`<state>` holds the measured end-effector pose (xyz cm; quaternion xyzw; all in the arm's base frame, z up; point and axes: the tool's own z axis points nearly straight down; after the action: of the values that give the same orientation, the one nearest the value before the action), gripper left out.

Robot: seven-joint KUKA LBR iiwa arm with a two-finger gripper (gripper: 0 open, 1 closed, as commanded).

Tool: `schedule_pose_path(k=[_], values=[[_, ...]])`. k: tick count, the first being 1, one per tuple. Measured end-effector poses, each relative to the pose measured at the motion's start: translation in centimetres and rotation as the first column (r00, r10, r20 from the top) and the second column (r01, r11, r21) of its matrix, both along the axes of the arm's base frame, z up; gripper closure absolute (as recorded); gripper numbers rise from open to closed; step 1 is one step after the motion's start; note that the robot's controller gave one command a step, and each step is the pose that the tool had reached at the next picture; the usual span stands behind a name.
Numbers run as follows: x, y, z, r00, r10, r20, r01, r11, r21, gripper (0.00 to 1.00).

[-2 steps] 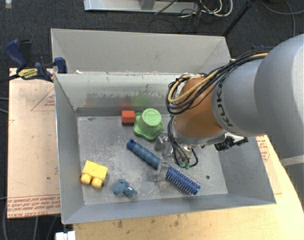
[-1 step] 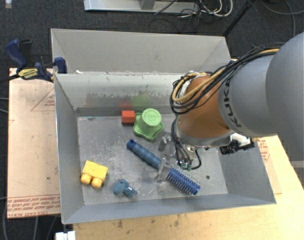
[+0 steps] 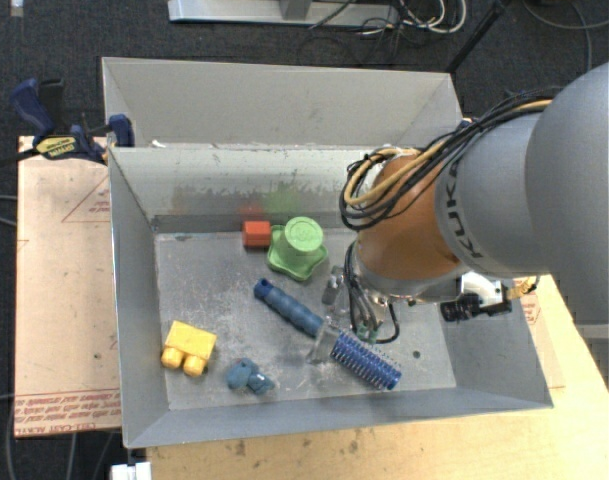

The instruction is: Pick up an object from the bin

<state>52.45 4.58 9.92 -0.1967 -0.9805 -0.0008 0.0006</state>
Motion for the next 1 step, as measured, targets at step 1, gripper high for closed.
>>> schedule_pose_path(k=[1], values=[[1.06, 0.33, -3.01, 0.983, -0.182, 0.0, 0.182, 0.983, 0.0, 0.0]])
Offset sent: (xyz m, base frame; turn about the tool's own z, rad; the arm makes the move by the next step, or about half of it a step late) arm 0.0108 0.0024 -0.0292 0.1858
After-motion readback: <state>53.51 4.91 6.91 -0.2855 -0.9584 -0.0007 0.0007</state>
